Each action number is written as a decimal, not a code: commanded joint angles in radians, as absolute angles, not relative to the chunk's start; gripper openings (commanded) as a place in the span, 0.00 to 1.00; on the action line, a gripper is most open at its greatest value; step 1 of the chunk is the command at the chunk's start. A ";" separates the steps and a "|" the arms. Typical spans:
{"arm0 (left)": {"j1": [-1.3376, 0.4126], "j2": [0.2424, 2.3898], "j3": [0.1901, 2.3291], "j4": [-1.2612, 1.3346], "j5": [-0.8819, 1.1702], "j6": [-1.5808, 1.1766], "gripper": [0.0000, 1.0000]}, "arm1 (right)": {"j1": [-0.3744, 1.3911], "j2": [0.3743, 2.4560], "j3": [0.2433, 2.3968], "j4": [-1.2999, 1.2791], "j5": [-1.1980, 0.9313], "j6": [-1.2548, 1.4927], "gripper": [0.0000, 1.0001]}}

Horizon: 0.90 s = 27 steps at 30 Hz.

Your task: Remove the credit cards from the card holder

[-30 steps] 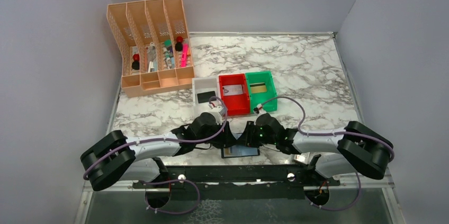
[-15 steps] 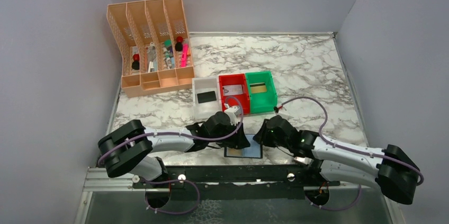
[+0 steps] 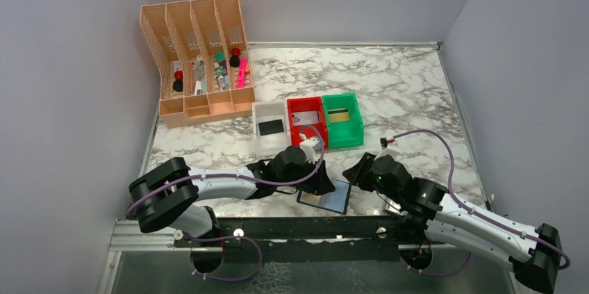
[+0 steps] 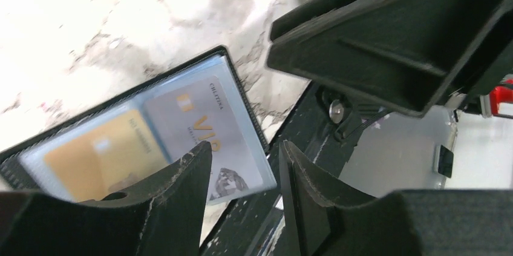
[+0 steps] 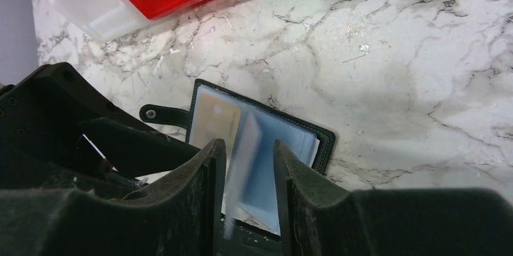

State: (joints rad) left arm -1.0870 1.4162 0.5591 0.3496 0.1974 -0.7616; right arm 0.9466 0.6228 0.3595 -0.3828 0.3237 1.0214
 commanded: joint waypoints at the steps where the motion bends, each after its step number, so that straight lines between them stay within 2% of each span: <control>1: -1.097 1.511 0.649 0.365 0.345 -0.712 0.49 | 0.942 0.637 0.358 -0.406 0.330 1.022 0.40; 4: -1.128 1.543 0.671 0.365 0.337 -0.704 0.49 | 0.942 0.664 0.373 -0.421 0.319 1.015 0.40; 7: -1.131 1.475 0.633 0.350 0.224 -0.717 0.49 | 0.942 0.674 0.374 -0.394 0.278 0.977 0.40; 14: -1.128 1.337 0.633 0.048 -0.072 -0.691 0.50 | 0.942 0.787 0.319 -0.148 0.022 0.863 0.40; 16: -1.123 1.323 0.613 0.042 -0.086 -0.701 0.50 | 0.942 0.853 0.319 -0.106 -0.033 0.846 0.39; 20: -1.118 1.328 0.578 0.094 -0.051 -0.717 0.52 | 0.942 0.944 0.375 -0.249 0.085 0.905 0.38; 27: -1.118 1.414 0.568 0.227 0.056 -0.724 0.53 | 0.942 0.927 0.375 -0.350 0.153 0.933 0.36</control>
